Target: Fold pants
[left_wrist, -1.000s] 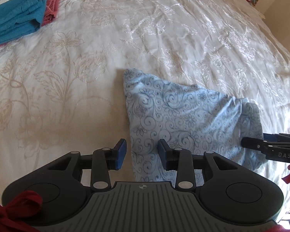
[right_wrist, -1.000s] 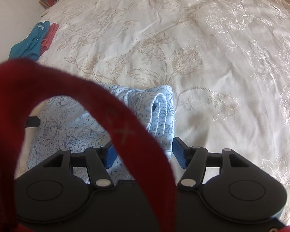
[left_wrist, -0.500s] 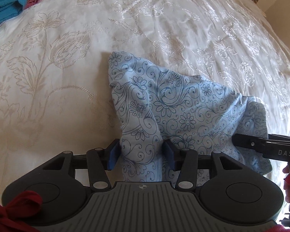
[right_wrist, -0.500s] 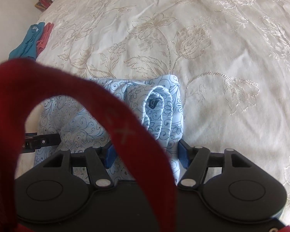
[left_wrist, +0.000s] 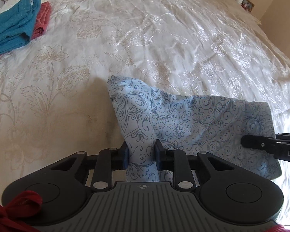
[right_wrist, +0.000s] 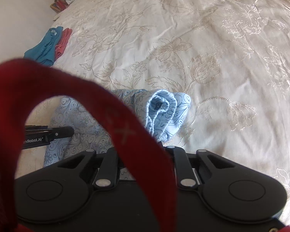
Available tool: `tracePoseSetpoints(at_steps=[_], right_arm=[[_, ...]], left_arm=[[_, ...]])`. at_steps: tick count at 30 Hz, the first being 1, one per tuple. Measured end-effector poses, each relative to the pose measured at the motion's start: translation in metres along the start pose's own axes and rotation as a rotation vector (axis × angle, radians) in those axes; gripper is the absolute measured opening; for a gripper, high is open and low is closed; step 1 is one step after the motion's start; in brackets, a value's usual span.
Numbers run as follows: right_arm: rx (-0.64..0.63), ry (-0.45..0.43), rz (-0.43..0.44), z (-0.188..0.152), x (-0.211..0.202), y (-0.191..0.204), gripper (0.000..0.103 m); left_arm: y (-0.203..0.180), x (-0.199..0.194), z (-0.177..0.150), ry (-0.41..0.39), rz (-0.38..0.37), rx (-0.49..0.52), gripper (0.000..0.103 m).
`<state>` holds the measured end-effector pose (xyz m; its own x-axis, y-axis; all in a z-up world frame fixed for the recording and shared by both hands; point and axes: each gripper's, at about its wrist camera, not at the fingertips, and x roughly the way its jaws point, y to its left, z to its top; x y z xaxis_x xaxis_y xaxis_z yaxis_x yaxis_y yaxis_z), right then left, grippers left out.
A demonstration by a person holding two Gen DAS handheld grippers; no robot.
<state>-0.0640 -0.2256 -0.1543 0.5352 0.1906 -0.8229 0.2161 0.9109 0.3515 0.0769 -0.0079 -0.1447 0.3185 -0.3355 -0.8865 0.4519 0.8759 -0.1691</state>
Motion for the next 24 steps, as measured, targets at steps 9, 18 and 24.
tracePoseSetpoints(at_steps=[9,18,24], right_arm=[[-0.039,-0.105,-0.049,0.022,-0.051,-0.023,0.025],[-0.085,-0.169,-0.123,0.066,-0.068,-0.084,0.025],[-0.091,-0.103,-0.291,0.081,-0.028,-0.124,0.039]], left_arm=[[-0.052,-0.02,0.037,-0.083,-0.049,0.0,0.024],[-0.128,0.0,0.075,-0.127,-0.051,0.056,0.024],[-0.156,0.049,0.087,-0.013,0.084,0.11,0.025]])
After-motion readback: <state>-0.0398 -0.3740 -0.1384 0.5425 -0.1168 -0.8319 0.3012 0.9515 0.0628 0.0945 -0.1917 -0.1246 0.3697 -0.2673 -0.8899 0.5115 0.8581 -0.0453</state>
